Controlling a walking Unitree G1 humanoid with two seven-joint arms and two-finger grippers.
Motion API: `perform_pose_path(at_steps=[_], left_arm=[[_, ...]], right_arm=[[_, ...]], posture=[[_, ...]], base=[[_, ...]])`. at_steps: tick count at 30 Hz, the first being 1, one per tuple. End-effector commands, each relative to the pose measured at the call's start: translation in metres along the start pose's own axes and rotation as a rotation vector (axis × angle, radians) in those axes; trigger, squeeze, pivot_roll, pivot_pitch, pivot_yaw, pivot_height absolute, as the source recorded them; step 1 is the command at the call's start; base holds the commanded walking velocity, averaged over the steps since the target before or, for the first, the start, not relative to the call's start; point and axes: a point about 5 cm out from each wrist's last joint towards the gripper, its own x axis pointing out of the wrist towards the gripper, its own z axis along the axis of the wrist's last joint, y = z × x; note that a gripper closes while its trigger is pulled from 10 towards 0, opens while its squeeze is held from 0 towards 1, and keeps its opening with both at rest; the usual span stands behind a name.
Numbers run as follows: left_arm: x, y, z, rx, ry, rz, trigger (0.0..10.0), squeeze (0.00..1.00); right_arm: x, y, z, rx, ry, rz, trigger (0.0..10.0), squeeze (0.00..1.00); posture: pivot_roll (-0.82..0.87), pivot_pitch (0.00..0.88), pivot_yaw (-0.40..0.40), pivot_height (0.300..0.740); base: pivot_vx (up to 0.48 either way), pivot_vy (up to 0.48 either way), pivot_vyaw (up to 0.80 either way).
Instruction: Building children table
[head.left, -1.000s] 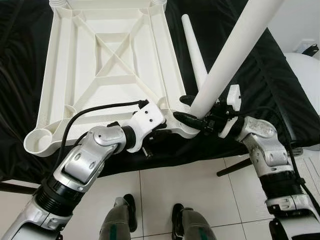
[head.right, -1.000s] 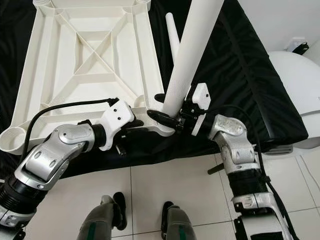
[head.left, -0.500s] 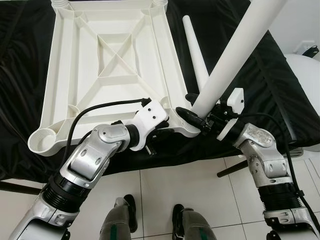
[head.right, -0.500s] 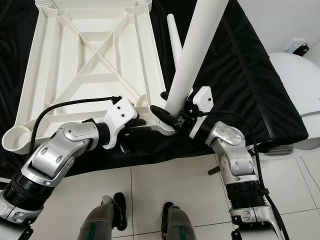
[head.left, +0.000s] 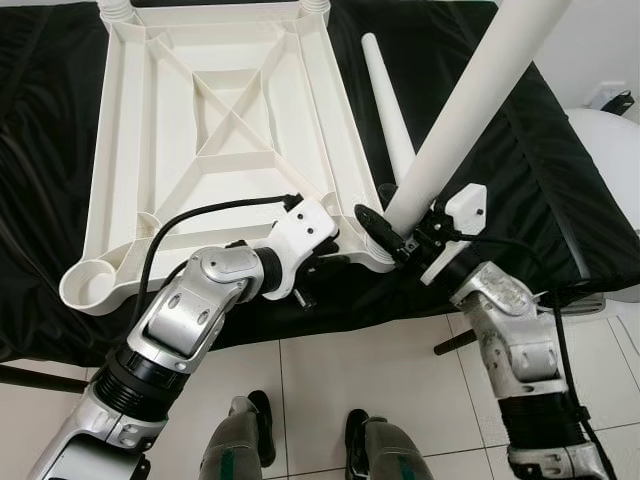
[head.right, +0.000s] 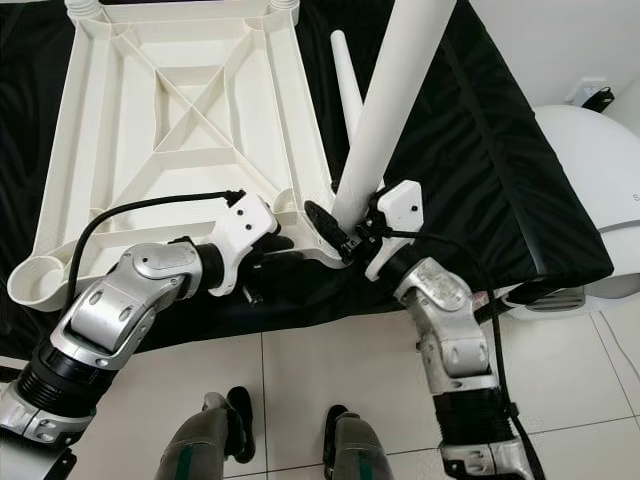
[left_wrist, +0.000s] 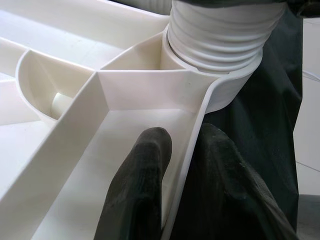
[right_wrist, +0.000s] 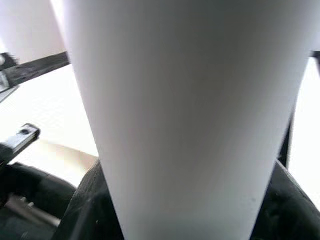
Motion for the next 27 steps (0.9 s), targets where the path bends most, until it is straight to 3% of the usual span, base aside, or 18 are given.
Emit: perform_pose_path(at_steps=[1,4,9,12,21,27], left_arm=[[0.001,0.006,-0.018,-0.058,0.073,0.113,10.0,0.0],[0.001,0.008,-0.018,-0.06,0.078,0.12,10.0,0.0],[0.001,0.009,-0.018,-0.062,0.079,0.123,10.0,0.0],[0.001,0.01,-0.017,-0.061,0.08,0.124,10.0,0.0],[0.0,0.01,-0.016,-0.061,0.083,0.124,10.0,0.0],[0.001,0.009,-0.015,-0.053,0.08,0.115,10.0,0.0]], right_arm=[[0.0,0.015,-0.01,0.06,0.026,0.007,10.0,0.0],[0.001,0.021,-0.012,0.053,0.016,-0.079,10.0,0.0],[0.002,0.023,-0.012,0.045,0.013,-0.114,10.0,0.0],[0.005,0.033,-0.017,0.038,0.022,-0.269,10.0,0.0],[0.012,0.053,-0.029,0.016,0.089,-0.452,10.0,0.0],[0.015,0.056,-0.031,0.033,0.093,-0.492,10.0,0.0]], posture=[[-0.05,0.252,-0.011,0.74],[-0.05,0.256,-0.009,0.74],[-0.05,0.256,-0.009,0.74],[-0.04,0.257,-0.003,0.74],[-0.03,0.25,-0.001,0.74],[-0.03,0.24,-0.001,0.74]], base=[[0.0,0.0,0.0],[0.0,0.0,0.0],[0.0,0.0,0.0],[0.0,0.0,0.0],[0.0,0.0,0.0],[0.0,0.0,0.0]])
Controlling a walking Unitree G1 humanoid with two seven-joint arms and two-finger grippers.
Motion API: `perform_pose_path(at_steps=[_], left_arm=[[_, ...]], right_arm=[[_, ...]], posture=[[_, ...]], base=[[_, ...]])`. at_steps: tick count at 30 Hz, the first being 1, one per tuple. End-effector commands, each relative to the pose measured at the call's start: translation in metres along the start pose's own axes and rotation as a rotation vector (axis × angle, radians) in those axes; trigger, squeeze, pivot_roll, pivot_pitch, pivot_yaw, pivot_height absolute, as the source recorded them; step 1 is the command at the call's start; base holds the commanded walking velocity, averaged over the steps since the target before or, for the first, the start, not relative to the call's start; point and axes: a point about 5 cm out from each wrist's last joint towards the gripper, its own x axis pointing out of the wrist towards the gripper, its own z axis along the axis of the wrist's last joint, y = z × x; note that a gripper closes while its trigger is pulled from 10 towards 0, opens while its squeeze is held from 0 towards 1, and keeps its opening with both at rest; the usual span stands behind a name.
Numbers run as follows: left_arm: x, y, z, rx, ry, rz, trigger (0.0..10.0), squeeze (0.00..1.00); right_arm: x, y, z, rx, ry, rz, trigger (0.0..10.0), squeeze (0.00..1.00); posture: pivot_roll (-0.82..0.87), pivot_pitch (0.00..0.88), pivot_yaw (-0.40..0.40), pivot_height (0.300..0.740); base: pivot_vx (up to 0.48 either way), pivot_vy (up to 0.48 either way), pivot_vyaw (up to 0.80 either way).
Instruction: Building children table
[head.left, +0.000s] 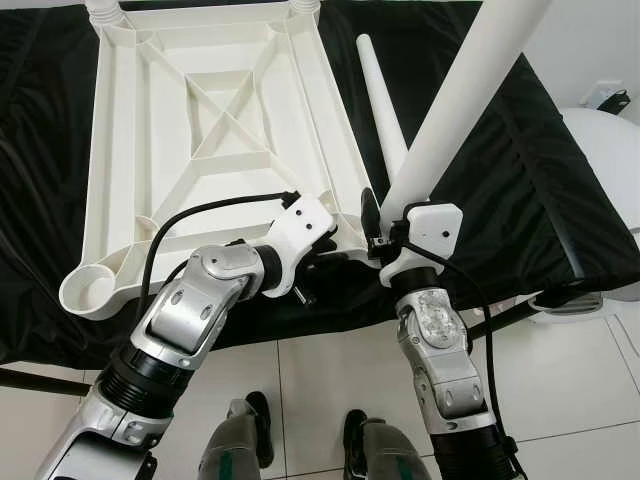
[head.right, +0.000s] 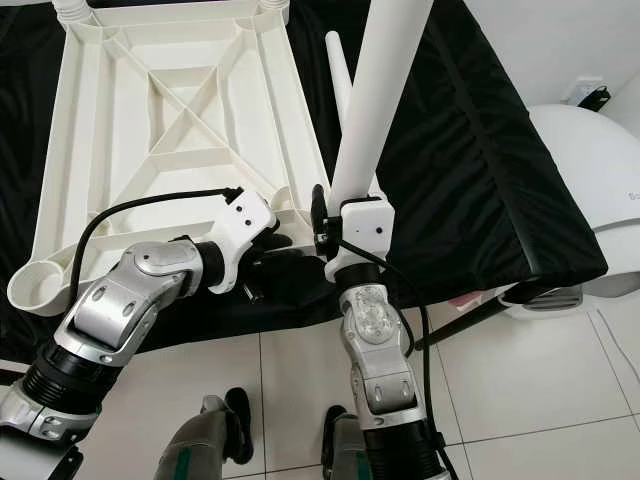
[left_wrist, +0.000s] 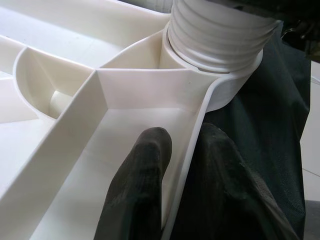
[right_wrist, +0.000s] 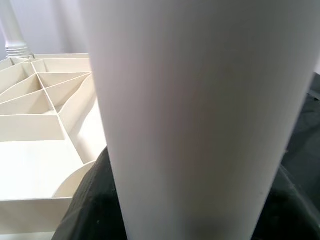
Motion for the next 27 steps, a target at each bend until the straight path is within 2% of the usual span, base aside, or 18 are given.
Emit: perform_pose_path(at_steps=[1,5,6,7,8,9,16,21,22,23,24,27], left_arm=[[0.002,0.005,-0.014,-0.029,0.066,0.089,10.0,0.0],[0.002,0.004,-0.013,-0.028,0.064,0.085,10.0,0.0],[0.002,0.003,-0.014,-0.028,0.066,0.083,10.0,0.0],[0.002,0.003,-0.014,-0.028,0.066,0.083,10.0,0.0],[0.002,0.003,-0.015,-0.028,0.067,0.082,10.0,0.0],[0.002,0.002,-0.015,-0.027,0.068,0.078,10.0,0.0],[0.002,0.002,-0.016,-0.026,0.069,0.073,10.0,0.0],[0.003,0.001,-0.016,-0.026,0.07,0.066,10.0,0.0],[0.003,0.001,-0.016,-0.025,0.071,0.063,10.0,0.0],[0.003,0.0,-0.016,-0.025,0.071,0.06,10.0,0.0],[0.003,0.0,-0.016,-0.026,0.071,0.058,10.0,0.0],[0.003,-0.001,-0.016,-0.027,0.071,0.057,10.0,0.0]], right_arm=[[-0.009,0.02,-0.022,0.07,0.126,0.009,10.0,0.0],[-0.009,0.017,-0.022,0.08,0.129,-0.003,10.0,0.0],[-0.009,0.015,-0.023,0.077,0.13,-0.016,10.0,0.33],[-0.009,0.015,-0.023,0.077,0.13,-0.016,10.0,0.33],[-0.009,0.013,-0.023,0.083,0.132,-0.018,10.0,0.82],[-0.01,0.012,-0.024,0.1,0.134,-0.009,10.0,1.0],[-0.01,0.011,-0.024,0.121,0.134,0.008,10.0,1.0],[-0.004,0.002,-0.018,0.142,0.079,0.072,10.0,1.0],[-0.002,-0.001,-0.016,0.139,0.066,0.103,10.0,0.7],[0.0,-0.004,-0.014,0.137,0.056,0.126,10.0,0.7],[0.002,-0.007,-0.012,0.14,0.046,0.153,10.0,0.0],[0.005,-0.01,-0.01,0.156,0.036,0.189,10.0,0.0]], posture=[[-0.03,0.24,-0.001,0.74],[-0.03,0.231,-0.002,0.74],[-0.03,0.23,-0.001,0.74],[-0.03,0.23,-0.001,0.74],[-0.03,0.23,-0.001,0.74],[-0.03,0.225,0.001,0.74],[-0.04,0.22,0.0,0.74],[-0.04,0.213,0.0,0.74],[-0.04,0.21,0.001,0.74],[-0.04,0.21,0.001,0.74],[-0.04,0.21,0.0,0.74],[-0.04,0.21,0.0,0.74]], base=[[0.0,0.0,0.0],[0.0,0.0,0.0],[0.0,0.0,0.0],[0.0,0.0,0.0],[0.0,0.0,0.0],[0.0,0.0,0.0],[0.0,0.0,0.0],[0.0,0.0,0.0],[0.0,0.0,0.0],[0.0,0.0,0.0],[0.0,0.0,0.0],[0.0,0.0,0.0]])
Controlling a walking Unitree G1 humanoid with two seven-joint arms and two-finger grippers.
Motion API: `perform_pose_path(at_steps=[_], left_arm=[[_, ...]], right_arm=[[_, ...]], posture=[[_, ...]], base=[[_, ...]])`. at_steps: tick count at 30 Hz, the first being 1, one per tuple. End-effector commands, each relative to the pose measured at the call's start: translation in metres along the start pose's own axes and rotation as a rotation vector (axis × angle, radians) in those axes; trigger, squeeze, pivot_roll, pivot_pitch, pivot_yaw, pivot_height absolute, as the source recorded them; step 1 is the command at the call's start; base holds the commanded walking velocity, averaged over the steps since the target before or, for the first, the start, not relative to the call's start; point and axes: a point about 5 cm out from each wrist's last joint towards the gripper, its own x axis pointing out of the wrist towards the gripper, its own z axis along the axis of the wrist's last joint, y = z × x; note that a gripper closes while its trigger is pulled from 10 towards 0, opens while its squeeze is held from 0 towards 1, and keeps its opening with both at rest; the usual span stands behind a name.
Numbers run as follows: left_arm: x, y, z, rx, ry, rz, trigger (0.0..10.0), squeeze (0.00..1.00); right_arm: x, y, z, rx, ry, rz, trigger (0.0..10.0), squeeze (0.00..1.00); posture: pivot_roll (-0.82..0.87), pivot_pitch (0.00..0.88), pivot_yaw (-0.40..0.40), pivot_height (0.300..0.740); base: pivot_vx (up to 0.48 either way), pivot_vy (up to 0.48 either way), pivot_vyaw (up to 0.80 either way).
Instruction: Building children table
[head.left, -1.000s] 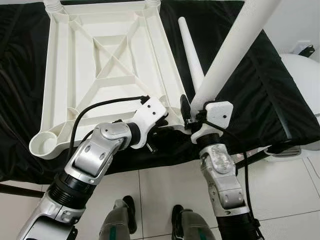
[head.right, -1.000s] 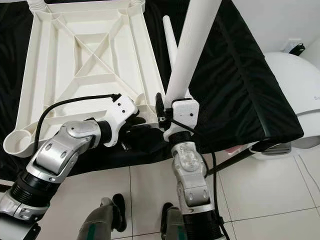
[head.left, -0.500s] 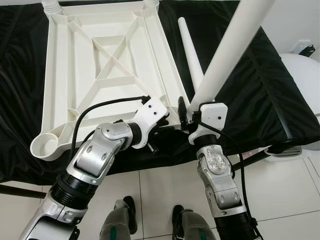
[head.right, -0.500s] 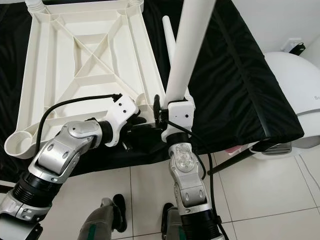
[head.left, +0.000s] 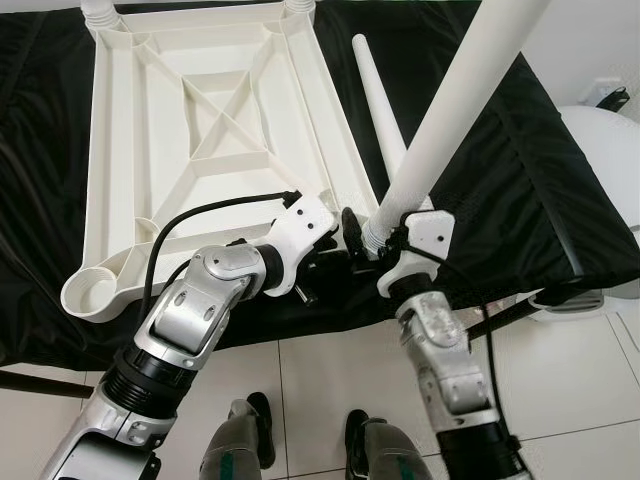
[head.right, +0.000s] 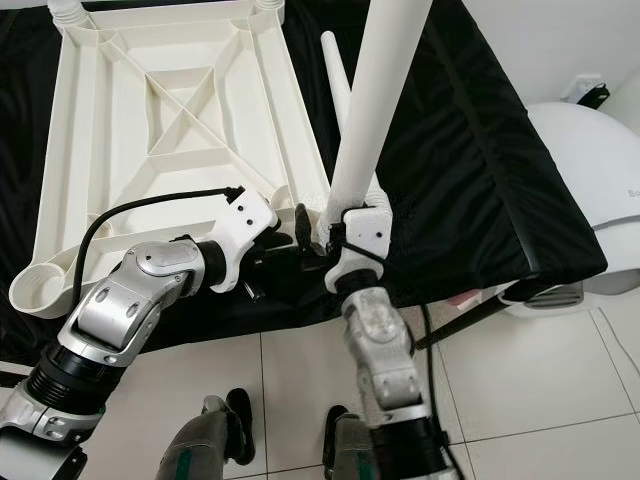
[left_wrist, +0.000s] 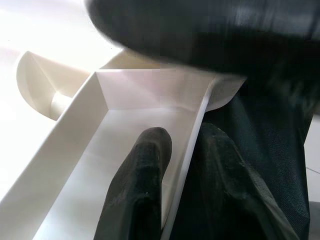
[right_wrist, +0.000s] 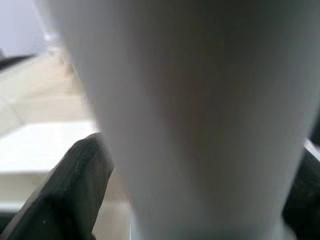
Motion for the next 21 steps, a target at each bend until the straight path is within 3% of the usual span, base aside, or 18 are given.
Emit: perform_pose_path(at_steps=[1,3,6,10,14,16,21], left_arm=[[0.002,-0.002,-0.017,-0.037,0.071,0.041,10.0,0.0],[0.002,-0.002,-0.017,-0.036,0.071,0.041,10.0,0.0],[0.002,-0.006,-0.018,-0.036,0.076,0.018,10.0,0.0],[0.001,-0.005,-0.017,-0.038,0.076,0.016,10.0,0.0],[0.001,-0.005,-0.017,-0.04,0.076,0.017,10.0,0.0],[0.0,-0.004,-0.017,-0.041,0.076,0.019,10.0,0.0],[-0.001,-0.004,-0.016,-0.042,0.077,0.02,10.0,0.0]], right_arm=[[-0.001,-0.001,-0.002,0.033,0.006,0.029,10.0,0.0],[-0.001,-0.001,-0.002,0.033,0.006,0.031,10.0,0.0],[0.006,-0.017,0.013,0.004,-0.03,0.207,10.0,0.0],[0.007,-0.026,0.018,-0.021,-0.025,0.299,10.0,0.0],[0.008,-0.03,0.021,-0.026,-0.024,0.34,10.0,0.0],[0.006,-0.031,0.022,-0.031,-0.006,0.44,10.0,0.0],[0.002,-0.034,0.02,-0.023,0.041,0.548,10.0,0.0]], posture=[[-0.04,0.208,0.001,0.74],[-0.04,0.208,0.001,0.74],[-0.04,0.212,0.001,0.74],[-0.04,0.215,0.0,0.74],[-0.04,0.216,0.001,0.74],[-0.03,0.218,0.005,0.74],[-0.03,0.221,0.007,0.74]], base=[[0.0,0.0,0.0],[0.0,0.0,0.0],[0.0,0.0,0.0],[0.0,0.0,0.0],[0.0,0.0,0.0],[0.0,0.0,0.0],[0.0,0.0,0.0]])
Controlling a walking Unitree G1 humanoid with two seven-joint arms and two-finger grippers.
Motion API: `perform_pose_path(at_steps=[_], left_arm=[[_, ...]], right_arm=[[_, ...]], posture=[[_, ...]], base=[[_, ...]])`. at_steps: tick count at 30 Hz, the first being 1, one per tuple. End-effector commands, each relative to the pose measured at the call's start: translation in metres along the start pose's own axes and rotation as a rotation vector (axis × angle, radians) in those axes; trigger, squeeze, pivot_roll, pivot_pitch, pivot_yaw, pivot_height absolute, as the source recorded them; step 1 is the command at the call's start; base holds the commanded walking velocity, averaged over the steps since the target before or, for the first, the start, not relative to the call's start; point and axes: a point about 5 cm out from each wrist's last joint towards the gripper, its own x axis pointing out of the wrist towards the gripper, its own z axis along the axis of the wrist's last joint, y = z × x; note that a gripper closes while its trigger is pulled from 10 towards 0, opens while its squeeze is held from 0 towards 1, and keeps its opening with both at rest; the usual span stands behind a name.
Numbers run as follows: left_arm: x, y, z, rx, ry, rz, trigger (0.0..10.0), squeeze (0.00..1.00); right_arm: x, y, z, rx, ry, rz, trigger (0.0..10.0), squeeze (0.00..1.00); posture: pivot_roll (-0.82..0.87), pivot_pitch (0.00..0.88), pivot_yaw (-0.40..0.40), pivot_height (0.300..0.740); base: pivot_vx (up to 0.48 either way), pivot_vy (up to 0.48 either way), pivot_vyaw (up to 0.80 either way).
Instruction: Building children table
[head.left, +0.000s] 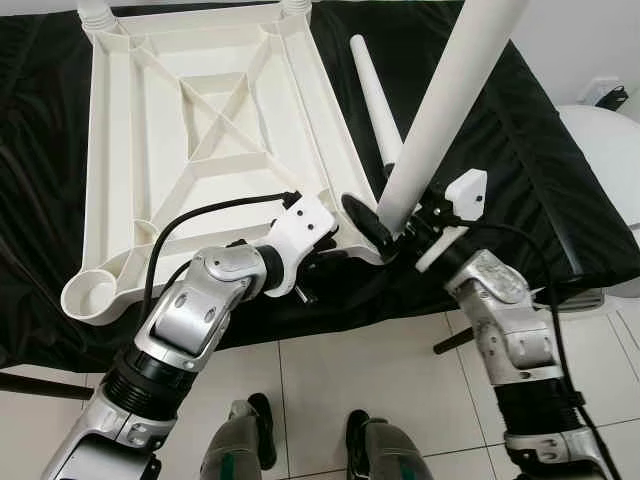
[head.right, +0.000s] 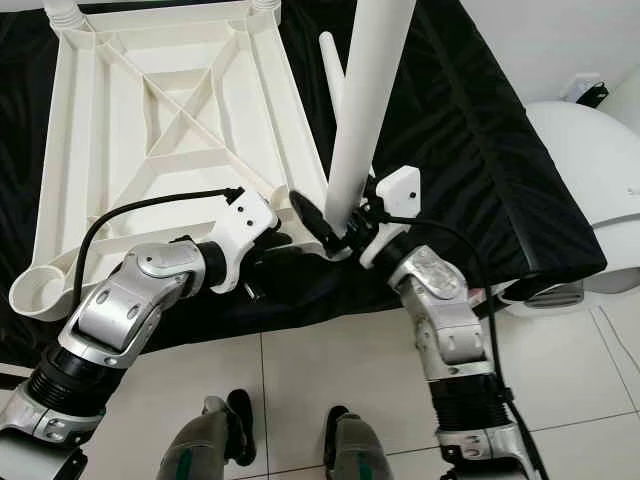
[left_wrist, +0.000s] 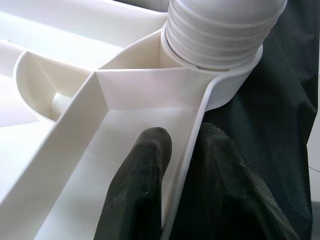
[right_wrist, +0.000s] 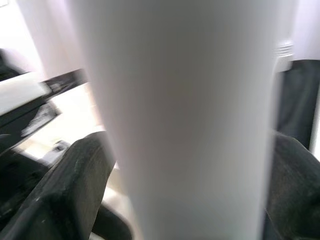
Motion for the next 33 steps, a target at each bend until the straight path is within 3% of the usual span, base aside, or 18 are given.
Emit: perform_pose_path(at_steps=[1,15,33], left_arm=[[0.0,-0.003,-0.015,-0.034,0.063,0.019,10.0,0.0],[-0.001,-0.01,-0.015,-0.032,0.073,-0.028,10.0,0.0],[-0.005,-0.017,-0.018,-0.026,0.094,-0.061,10.0,0.0]], right_arm=[[-0.004,0.0,-0.005,0.023,0.031,0.051,10.0,0.0],[-0.007,-0.03,-0.003,-0.03,0.079,0.147,10.0,0.0],[-0.001,-0.04,0.007,-0.04,0.093,0.322,10.0,0.0]], posture=[[-0.03,0.221,0.007,0.74],[-0.03,0.242,0.009,0.74],[-0.01,0.263,0.008,0.74]], base=[[0.0,0.0,0.0],[0.0,0.0,0.0],[0.0,0.0,0.0]])
